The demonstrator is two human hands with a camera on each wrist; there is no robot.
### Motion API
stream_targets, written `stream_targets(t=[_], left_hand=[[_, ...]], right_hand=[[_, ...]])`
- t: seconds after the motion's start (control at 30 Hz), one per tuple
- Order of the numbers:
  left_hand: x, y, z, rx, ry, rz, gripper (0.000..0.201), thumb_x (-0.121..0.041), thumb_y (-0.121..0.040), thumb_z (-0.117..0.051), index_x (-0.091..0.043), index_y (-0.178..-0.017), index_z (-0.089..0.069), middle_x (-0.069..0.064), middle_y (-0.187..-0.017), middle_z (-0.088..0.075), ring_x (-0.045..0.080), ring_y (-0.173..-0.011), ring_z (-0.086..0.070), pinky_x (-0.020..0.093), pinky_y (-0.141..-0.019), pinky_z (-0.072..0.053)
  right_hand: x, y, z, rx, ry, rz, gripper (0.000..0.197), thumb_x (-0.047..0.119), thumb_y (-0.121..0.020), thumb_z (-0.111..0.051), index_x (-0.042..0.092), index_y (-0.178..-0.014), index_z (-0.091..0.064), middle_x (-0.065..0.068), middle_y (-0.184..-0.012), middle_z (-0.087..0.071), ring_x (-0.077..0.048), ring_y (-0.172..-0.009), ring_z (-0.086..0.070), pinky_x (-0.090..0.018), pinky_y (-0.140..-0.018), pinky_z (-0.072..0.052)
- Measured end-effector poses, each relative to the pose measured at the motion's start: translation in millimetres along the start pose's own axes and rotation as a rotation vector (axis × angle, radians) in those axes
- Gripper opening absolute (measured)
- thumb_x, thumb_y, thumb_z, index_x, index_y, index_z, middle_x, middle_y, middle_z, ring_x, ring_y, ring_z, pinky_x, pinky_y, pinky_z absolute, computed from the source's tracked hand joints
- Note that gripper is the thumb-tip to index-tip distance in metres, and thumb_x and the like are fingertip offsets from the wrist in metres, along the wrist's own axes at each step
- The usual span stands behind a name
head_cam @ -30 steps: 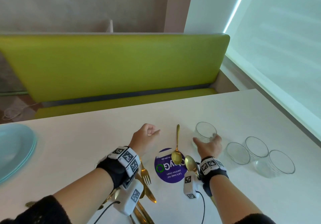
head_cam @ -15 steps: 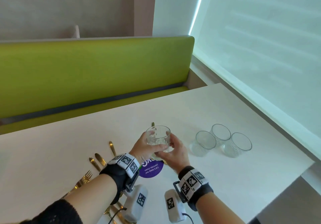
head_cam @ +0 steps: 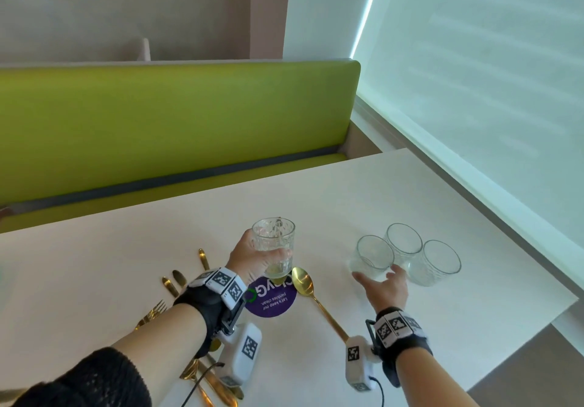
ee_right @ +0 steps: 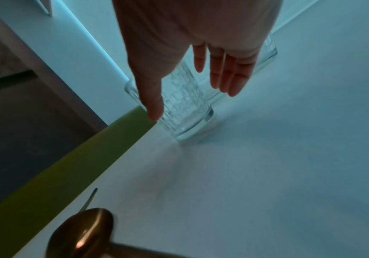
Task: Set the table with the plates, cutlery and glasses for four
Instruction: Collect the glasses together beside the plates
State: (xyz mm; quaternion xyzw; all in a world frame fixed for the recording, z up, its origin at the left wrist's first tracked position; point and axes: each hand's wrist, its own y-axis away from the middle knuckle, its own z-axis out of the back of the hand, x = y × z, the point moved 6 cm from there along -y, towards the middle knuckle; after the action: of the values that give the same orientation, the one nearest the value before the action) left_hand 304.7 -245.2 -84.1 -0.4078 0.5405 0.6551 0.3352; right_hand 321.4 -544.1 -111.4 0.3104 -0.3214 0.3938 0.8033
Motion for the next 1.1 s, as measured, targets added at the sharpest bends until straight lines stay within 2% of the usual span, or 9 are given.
stream_targets(t=[0.13, 0.3, 0.47, 0.57, 0.7, 0.83, 1.0, 1.1], left_hand=[[0, -1, 6, 0.003, 0.014, -0.015, 0.097, -0.047, -0.033, -0.088, -0.027, -0.121, -0.052, -0.004, -0.115, -0.066, 0.019, -0.11, -0.061, 0.047, -0.099, -0.048], [-1, 3, 20, -0.004, 0.038, -0.026, 0.096, -0.045, -0.033, -0.087, -0.025, -0.121, -0.052, -0.004, -0.114, -0.066, 0.019, -0.109, -0.061, 0.046, -0.099, -0.049], [5, 10, 38, 0.001, 0.04, -0.031, 0.093, -0.044, -0.035, -0.087, -0.025, -0.12, -0.053, -0.004, -0.113, -0.067, 0.018, -0.107, -0.062, 0.046, -0.097, -0.05], [12, 19, 55, -0.015, 0.062, -0.023, 0.095, -0.044, -0.032, -0.088, -0.028, -0.118, -0.053, -0.004, -0.113, -0.066, 0.019, -0.109, -0.061, 0.046, -0.097, -0.05], [23, 39, 89, -0.006, 0.064, -0.052, 0.103, -0.051, -0.027, -0.087, -0.026, -0.121, -0.052, 0.0, -0.12, -0.063, 0.022, -0.113, -0.059, 0.047, -0.098, -0.049], [45, 66, 141, -0.016, 0.044, -0.064, 0.119, -0.061, -0.018, -0.088, -0.027, -0.125, -0.049, 0.002, -0.125, -0.062, 0.024, -0.114, -0.059, 0.049, -0.098, -0.049], [75, 121, 230, -0.103, -0.018, -0.048, 0.107, -0.049, -0.03, -0.086, -0.025, -0.127, -0.049, 0.0, -0.127, -0.059, 0.023, -0.117, -0.056, 0.043, -0.103, -0.046], [98, 153, 292, -0.195, -0.046, -0.022, 0.111, -0.051, -0.026, -0.082, -0.023, -0.128, -0.047, 0.004, -0.13, -0.056, 0.025, -0.121, -0.053, 0.04, -0.106, -0.043]], right_hand=[[8, -13, -12, -0.023, -0.042, 0.051, 0.091, 0.028, -0.06, -0.087, 0.008, -0.135, -0.039, -0.013, -0.127, -0.055, -0.029, -0.12, -0.051, -0.038, -0.102, -0.041], [8, -16, -16, -0.076, -0.053, 0.037, 0.08, 0.025, -0.063, -0.085, 0.01, -0.129, -0.043, -0.011, -0.122, -0.059, -0.029, -0.116, -0.054, -0.038, -0.098, -0.042], [16, 2, -18, -0.068, -0.022, 0.072, 0.078, 0.025, -0.061, -0.085, 0.012, -0.126, -0.044, -0.011, -0.119, -0.058, -0.031, -0.115, -0.051, -0.041, -0.1, -0.043], [36, 27, -23, -0.057, -0.031, 0.142, 0.078, 0.025, -0.061, -0.085, 0.013, -0.126, -0.044, -0.011, -0.118, -0.058, -0.03, -0.114, -0.051, -0.039, -0.097, -0.043], [67, 81, -41, 0.02, -0.064, 0.241, 0.074, 0.023, -0.061, -0.085, 0.014, -0.123, -0.047, -0.009, -0.116, -0.059, -0.026, -0.109, -0.055, -0.032, -0.092, -0.043], [88, 159, -72, 0.138, -0.085, 0.292, 0.072, 0.023, -0.062, -0.085, 0.015, -0.124, -0.047, -0.008, -0.118, -0.06, -0.026, -0.109, -0.057, -0.028, -0.089, -0.043], [98, 276, -127, 0.302, -0.051, 0.349, 0.073, 0.023, -0.063, -0.085, 0.013, -0.125, -0.047, -0.007, -0.12, -0.059, -0.024, -0.113, -0.054, -0.026, -0.09, -0.043], [98, 345, -169, 0.427, 0.009, 0.362, 0.072, 0.026, -0.063, -0.085, 0.017, -0.124, -0.048, -0.005, -0.12, -0.058, -0.021, -0.11, -0.055, -0.021, -0.087, -0.04]])
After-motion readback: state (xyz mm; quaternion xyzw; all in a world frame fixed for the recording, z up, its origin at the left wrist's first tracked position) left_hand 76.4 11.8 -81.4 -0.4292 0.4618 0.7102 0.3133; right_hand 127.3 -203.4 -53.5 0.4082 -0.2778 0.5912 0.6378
